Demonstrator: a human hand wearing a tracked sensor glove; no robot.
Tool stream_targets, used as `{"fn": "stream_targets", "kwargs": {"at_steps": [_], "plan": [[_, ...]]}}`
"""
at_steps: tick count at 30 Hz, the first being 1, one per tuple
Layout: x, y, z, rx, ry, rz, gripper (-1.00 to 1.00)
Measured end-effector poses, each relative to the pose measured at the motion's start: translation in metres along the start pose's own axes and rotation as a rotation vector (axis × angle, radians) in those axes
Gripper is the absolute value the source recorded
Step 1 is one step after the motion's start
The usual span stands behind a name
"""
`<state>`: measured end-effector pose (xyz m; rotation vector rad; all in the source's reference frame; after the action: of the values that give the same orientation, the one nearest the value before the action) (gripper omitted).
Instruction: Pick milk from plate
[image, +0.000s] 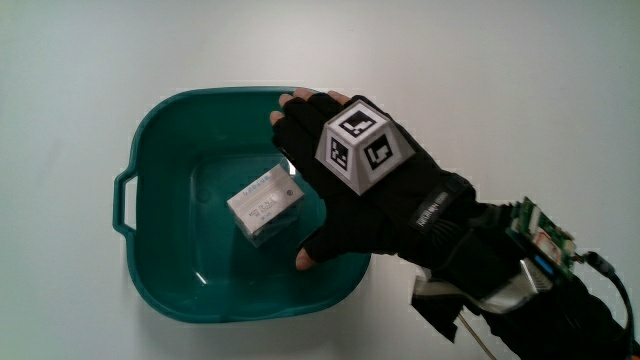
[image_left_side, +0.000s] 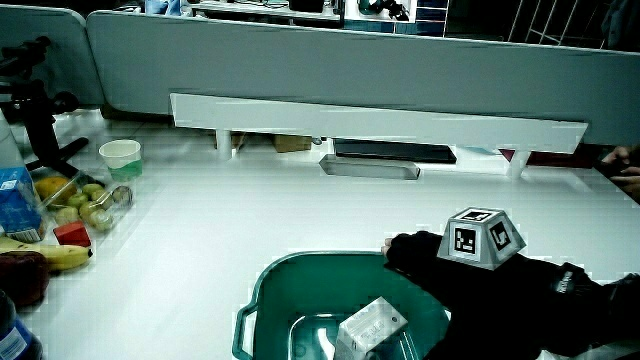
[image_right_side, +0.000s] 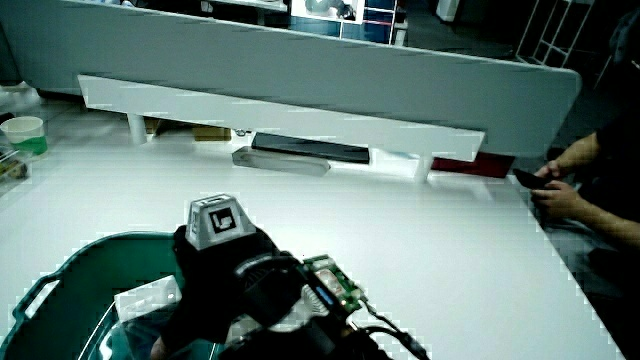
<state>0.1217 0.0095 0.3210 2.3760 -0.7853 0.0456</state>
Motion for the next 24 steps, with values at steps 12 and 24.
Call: {"fn": "stream_targets", "kwargs": {"at_steps": [12, 24], "plan": [[-0.007, 0.030, 0.018, 0.001, -0.008, -0.018, 0.00], [-0.031, 0.059, 0.035, -0.035, -0.053, 0.015, 0.00]]}}
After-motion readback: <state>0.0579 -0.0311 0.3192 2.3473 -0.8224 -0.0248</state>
